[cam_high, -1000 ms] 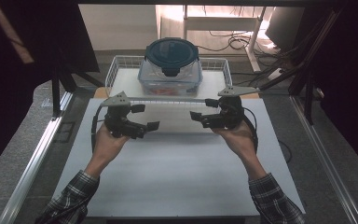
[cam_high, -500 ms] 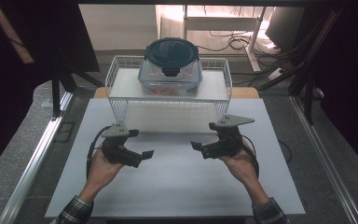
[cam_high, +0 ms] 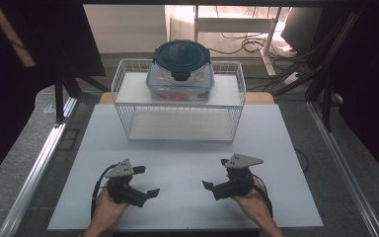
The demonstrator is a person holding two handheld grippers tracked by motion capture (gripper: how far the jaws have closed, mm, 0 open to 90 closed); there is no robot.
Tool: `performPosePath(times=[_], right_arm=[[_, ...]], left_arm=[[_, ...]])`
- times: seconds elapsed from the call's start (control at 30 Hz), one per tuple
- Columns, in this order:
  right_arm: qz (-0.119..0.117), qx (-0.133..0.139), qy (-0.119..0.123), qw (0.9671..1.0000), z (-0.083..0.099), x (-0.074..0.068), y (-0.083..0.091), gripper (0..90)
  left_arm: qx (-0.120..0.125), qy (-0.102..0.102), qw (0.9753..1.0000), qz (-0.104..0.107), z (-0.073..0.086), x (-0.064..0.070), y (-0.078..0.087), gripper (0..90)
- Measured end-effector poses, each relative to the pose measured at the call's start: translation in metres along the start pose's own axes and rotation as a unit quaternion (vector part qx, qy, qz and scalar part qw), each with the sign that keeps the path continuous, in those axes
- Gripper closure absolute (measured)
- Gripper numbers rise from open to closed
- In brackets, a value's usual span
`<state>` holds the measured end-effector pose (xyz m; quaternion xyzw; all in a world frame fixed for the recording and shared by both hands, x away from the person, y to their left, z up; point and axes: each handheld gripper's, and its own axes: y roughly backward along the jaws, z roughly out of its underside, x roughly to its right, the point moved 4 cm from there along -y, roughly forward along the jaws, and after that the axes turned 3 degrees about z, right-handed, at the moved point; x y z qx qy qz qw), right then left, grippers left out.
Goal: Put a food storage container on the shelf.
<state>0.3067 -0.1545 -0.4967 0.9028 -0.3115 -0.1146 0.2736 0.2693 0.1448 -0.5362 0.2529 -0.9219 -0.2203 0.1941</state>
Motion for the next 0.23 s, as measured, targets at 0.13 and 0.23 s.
performPosePath(times=[0.13, 0.23], right_arm=[[0.011, -0.039, 0.019, 0.9990, 0.018, -0.004, -0.014, 0.0], [0.015, -0.041, 0.021, 0.9988, 0.019, -0.005, -0.017, 0.0]], left_arm=[[-0.043, -0.026, 0.9985, -0.019, 0.008, 0.002, -0.009, 0.3], [-0.044, -0.029, 0.9984, -0.019, 0.008, 0.003, -0.010, 0.2]])
